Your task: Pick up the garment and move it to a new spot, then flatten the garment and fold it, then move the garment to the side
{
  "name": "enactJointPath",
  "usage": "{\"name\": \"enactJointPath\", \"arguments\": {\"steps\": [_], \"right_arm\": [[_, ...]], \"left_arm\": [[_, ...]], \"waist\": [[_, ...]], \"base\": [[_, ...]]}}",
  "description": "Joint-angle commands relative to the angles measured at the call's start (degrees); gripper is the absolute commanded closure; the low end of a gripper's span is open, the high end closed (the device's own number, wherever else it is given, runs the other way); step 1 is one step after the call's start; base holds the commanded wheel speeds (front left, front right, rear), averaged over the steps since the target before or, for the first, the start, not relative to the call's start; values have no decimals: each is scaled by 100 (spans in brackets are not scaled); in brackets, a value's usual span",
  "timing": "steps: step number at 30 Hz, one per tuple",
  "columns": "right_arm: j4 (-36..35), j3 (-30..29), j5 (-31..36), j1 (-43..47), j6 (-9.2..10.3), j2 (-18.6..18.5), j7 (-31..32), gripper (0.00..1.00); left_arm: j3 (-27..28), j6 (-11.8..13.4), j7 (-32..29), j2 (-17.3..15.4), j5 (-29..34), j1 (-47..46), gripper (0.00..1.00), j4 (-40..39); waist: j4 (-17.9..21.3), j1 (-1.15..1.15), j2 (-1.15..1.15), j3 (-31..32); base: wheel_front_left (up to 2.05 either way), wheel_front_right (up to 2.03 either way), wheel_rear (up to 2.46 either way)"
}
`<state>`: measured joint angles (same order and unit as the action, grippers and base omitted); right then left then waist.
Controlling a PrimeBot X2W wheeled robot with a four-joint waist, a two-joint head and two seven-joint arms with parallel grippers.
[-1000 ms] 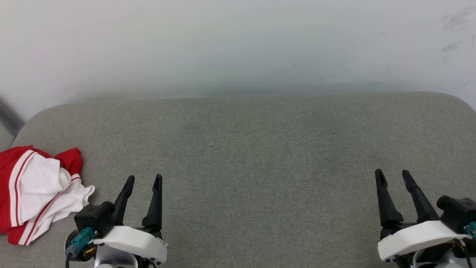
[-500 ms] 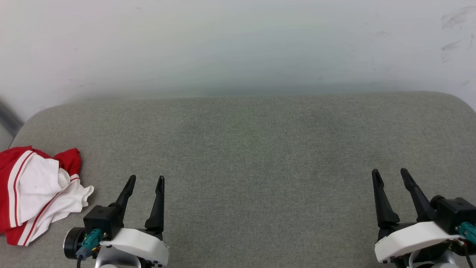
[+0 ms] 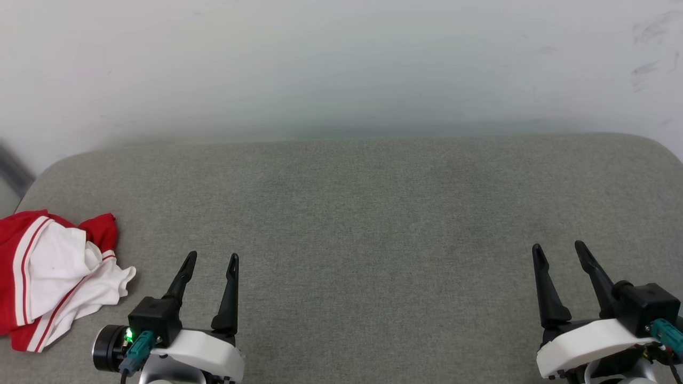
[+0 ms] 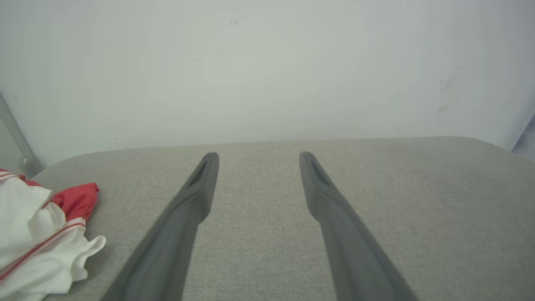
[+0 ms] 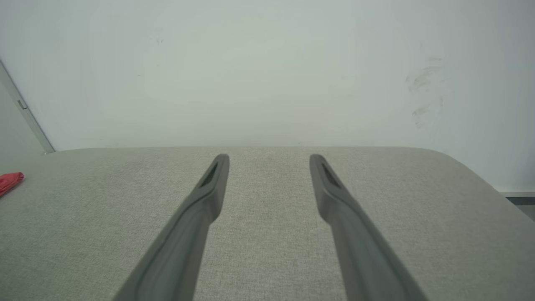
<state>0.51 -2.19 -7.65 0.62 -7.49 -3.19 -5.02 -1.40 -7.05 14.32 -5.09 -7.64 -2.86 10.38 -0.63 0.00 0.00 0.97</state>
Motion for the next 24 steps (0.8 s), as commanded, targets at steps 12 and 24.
{"name": "enactJointPath", "arguments": {"steps": [12, 24], "right_arm": [[-127, 80, 143, 42, 0, 30, -4, 0], [-304, 368, 118, -50, 0, 29, 39, 0]], "left_arm": [[86, -33, 90, 85, 71, -214, 0, 97], [410, -43, 90, 76, 121, -127, 0, 115]], "waist": [[-766, 0, 0, -8], [-1865, 0, 0, -66]], "base": [[0, 0, 0], [0, 0, 0]]}}
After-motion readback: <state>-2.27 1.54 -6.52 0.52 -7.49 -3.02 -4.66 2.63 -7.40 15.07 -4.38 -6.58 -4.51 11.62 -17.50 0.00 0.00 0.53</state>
